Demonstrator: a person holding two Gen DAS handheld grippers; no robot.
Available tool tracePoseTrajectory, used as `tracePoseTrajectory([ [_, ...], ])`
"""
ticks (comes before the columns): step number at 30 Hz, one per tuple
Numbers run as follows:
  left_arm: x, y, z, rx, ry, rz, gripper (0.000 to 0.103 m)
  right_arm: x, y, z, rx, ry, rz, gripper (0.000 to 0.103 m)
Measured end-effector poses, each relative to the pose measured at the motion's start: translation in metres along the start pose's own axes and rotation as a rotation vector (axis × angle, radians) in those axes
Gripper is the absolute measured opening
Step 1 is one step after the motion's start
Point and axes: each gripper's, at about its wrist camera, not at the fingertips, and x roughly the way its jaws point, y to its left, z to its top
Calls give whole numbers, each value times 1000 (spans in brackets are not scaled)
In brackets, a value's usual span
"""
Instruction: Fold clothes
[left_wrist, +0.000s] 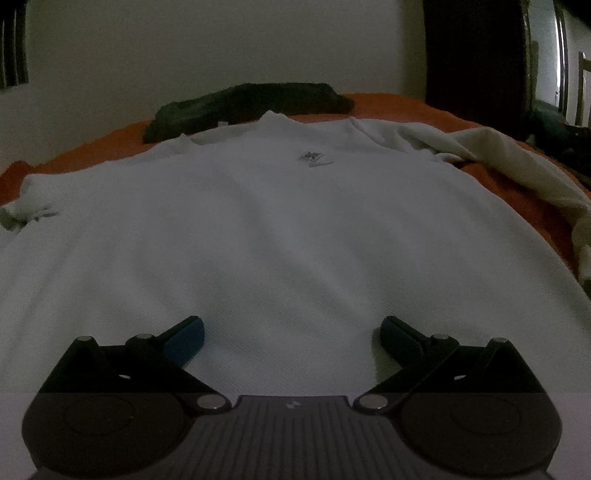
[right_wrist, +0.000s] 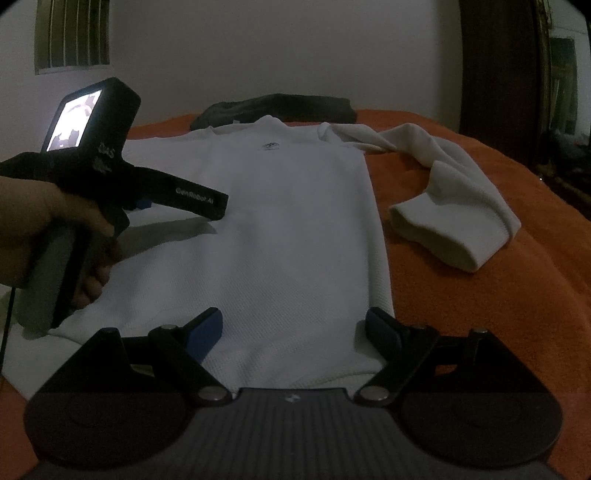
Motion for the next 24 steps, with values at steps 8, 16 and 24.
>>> tracePoseTrajectory([
  [8, -2, -2, -2, 14, -11, 11, 103, 1, 2, 0, -10, 0, -3, 90],
  [16, -3, -2, 0, 26, -7, 16, 103, 3, 5, 0, -7, -1, -4, 91],
  [24, -13, 1, 65, 128, -62, -70, 103, 0, 4, 0, -3, -13, 6, 93],
])
